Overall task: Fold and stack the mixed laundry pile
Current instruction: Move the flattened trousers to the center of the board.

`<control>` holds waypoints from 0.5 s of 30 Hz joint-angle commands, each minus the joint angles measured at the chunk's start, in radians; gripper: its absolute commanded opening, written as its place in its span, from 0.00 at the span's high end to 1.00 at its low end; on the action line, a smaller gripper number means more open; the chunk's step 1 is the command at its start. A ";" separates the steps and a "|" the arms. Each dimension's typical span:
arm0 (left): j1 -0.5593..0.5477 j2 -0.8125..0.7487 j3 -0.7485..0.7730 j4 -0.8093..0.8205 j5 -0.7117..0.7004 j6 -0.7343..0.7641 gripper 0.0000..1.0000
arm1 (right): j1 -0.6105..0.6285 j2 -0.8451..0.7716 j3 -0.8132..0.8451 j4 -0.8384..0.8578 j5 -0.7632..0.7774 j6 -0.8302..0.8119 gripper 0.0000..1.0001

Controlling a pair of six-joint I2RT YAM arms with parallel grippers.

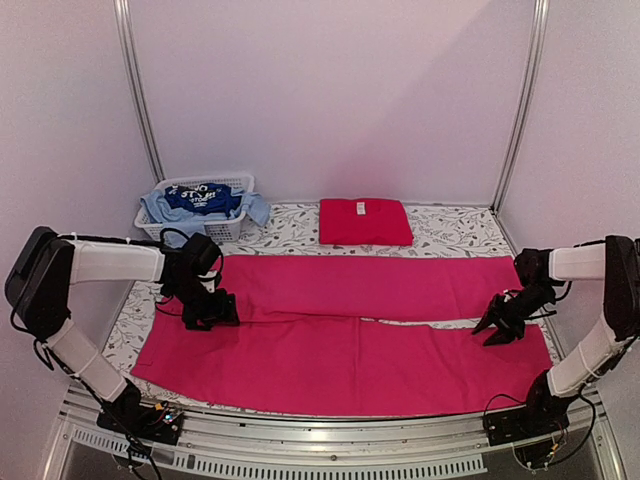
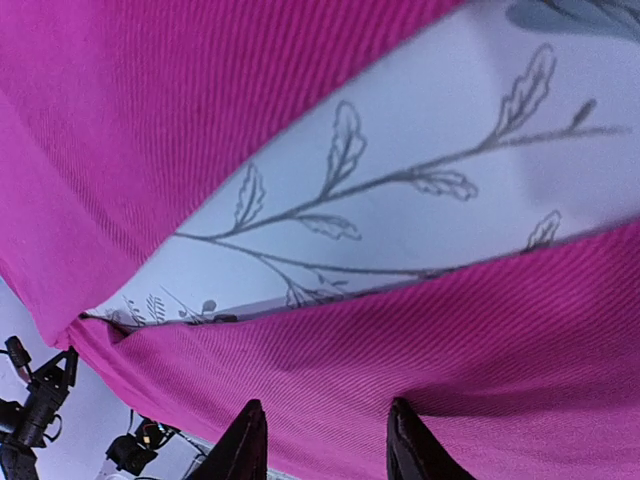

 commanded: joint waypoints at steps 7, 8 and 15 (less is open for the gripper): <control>0.135 0.075 -0.001 0.079 0.006 -0.005 0.27 | -0.024 0.330 0.114 0.217 0.001 -0.020 0.68; 0.146 0.090 0.016 0.085 0.005 0.001 0.27 | -0.024 0.360 0.144 0.217 0.001 -0.025 0.69; 0.218 0.224 0.143 0.118 0.007 0.048 0.28 | -0.030 0.442 0.352 0.173 0.059 -0.050 0.69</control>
